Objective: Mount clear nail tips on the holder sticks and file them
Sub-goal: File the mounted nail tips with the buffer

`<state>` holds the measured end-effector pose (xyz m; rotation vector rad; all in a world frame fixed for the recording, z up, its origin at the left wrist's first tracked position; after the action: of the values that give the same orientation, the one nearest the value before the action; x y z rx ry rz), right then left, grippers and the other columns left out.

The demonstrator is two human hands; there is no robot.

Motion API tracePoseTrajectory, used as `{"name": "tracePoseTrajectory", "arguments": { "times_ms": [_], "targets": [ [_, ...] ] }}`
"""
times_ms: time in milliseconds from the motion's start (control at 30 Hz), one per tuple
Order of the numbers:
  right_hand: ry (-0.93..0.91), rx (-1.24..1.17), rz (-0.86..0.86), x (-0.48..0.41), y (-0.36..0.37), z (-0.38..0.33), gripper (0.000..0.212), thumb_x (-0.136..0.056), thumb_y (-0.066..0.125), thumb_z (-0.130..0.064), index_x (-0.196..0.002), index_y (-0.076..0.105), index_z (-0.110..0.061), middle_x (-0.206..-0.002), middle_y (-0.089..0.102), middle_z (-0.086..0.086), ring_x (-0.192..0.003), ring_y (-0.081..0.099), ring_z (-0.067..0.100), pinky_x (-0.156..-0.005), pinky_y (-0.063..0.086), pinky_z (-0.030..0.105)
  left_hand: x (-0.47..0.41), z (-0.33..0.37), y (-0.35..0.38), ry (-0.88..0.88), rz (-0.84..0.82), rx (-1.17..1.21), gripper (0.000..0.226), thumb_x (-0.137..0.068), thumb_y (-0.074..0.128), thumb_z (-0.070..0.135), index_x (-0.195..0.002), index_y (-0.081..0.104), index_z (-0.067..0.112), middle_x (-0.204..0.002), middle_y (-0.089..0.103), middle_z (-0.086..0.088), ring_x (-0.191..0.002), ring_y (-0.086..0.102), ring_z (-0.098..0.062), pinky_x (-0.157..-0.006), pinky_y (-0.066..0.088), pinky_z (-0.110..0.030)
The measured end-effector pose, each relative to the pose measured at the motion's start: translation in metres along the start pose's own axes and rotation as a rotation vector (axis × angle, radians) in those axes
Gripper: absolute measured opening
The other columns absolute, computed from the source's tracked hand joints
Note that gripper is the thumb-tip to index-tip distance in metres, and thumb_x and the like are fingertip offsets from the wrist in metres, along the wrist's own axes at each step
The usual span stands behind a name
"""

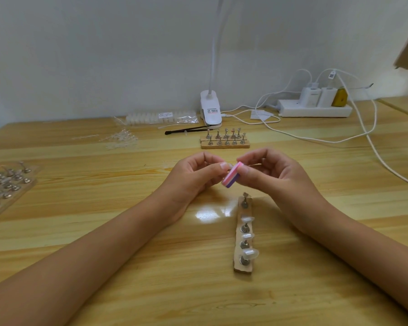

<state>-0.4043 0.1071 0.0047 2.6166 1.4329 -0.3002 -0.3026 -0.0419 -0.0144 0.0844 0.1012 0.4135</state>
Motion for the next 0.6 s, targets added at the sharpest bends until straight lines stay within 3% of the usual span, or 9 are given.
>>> {"name": "tracePoseTrajectory", "arguments": {
  "times_ms": [100, 200, 333, 467, 600],
  "targets": [
    [0.002, -0.009, 0.045, -0.0014, -0.0035, 0.0007, 0.028, -0.078, 0.071, -0.021, -0.102, 0.065, -0.008, -0.094, 0.074, 0.002, -0.094, 0.072, 0.021, -0.08, 0.056, 0.023, 0.0, 0.0, 0.0003, -0.001, 0.007, -0.017, 0.013, -0.067, 0.08, 0.038, -0.075, 0.075, 0.031, -0.084, 0.071, 0.003, -0.084, 0.064, -0.013, -0.085, 0.055, -0.027],
    [0.031, 0.025, -0.04, 0.0005, 0.0, 0.0034, 0.029, -0.079, 0.071, -0.02, -0.103, 0.065, -0.005, -0.097, 0.075, 0.008, -0.094, 0.073, 0.02, -0.079, 0.056, 0.022, 0.0, 0.0, 0.0007, 0.005, -0.012, -0.009, 0.006, -0.072, 0.079, 0.032, -0.076, 0.074, 0.03, -0.083, 0.072, 0.002, -0.08, 0.067, -0.012, -0.078, 0.055, -0.024],
    [-0.001, -0.009, 0.069, -0.0009, -0.0031, 0.0022, 0.029, -0.078, 0.07, -0.022, -0.103, 0.065, -0.008, -0.095, 0.075, 0.004, -0.096, 0.072, 0.022, -0.081, 0.056, 0.024, -0.0006, -0.0003, 0.0004, -0.005, 0.021, -0.02, 0.007, -0.071, 0.08, 0.032, -0.075, 0.075, 0.03, -0.084, 0.07, 0.001, -0.085, 0.062, -0.015, -0.087, 0.053, -0.03],
    [0.008, 0.035, -0.006, 0.0001, 0.0003, 0.0033, 0.026, -0.08, 0.07, -0.019, -0.102, 0.065, -0.006, -0.097, 0.075, 0.008, -0.094, 0.073, 0.019, -0.079, 0.056, 0.022, -0.0002, -0.0002, 0.0016, 0.01, -0.006, 0.013, 0.007, -0.076, 0.079, 0.027, -0.077, 0.073, 0.026, -0.082, 0.071, 0.002, -0.079, 0.066, -0.011, -0.078, 0.055, -0.023],
    [-0.04, 0.048, 0.08, -0.001, -0.0021, 0.0028, 0.028, -0.078, 0.07, -0.025, -0.102, 0.065, -0.011, -0.097, 0.075, 0.004, -0.094, 0.072, 0.019, -0.084, 0.057, 0.027, -0.0006, -0.0006, 0.001, 0.004, 0.016, 0.012, 0.006, -0.077, 0.079, 0.026, -0.077, 0.073, 0.026, -0.082, 0.07, 0.002, -0.083, 0.062, -0.014, -0.084, 0.054, -0.026]
  ]
}}
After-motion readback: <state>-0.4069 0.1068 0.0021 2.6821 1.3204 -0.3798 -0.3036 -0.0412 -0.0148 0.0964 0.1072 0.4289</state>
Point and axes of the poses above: each hand's wrist, its own x-axis away from the middle knuckle, its own y-axis out of the palm, z = x × y, the point moved 2 cm from there along -x, towards the middle knuckle
